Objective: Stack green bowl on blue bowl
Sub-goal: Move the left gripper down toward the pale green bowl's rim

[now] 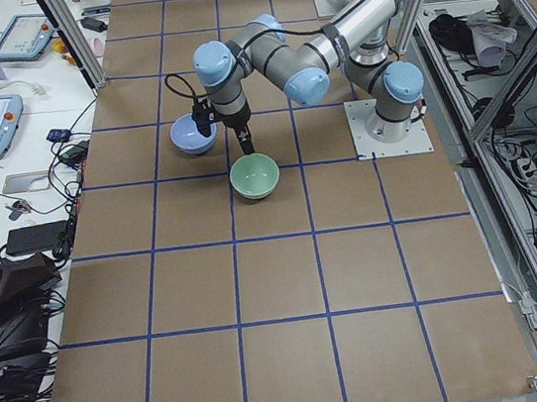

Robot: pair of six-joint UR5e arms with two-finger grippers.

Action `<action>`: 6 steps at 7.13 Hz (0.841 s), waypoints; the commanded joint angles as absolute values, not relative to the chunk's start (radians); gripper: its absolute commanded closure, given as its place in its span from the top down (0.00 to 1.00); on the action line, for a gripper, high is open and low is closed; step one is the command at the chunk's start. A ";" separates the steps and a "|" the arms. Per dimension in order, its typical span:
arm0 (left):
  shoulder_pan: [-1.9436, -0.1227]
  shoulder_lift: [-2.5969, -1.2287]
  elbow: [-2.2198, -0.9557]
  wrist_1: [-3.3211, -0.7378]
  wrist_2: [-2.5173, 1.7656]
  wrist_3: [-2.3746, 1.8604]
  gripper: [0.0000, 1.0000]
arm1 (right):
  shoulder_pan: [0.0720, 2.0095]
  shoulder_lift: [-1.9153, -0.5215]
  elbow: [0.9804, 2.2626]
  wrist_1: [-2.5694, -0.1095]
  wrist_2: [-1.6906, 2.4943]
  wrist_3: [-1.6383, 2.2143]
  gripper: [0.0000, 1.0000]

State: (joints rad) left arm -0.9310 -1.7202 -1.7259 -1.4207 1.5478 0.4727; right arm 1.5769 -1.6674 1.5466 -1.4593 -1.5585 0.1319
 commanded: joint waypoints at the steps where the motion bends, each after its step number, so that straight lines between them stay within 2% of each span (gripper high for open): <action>1: -0.884 -1.773 -1.785 -1.288 1.554 0.564 1.00 | 1.577 -1.667 1.546 -1.460 -1.559 0.132 1.00; 6: -0.877 -1.874 -1.804 -1.170 1.583 0.661 1.00 | 1.577 -1.667 1.546 -1.460 -1.559 0.132 1.00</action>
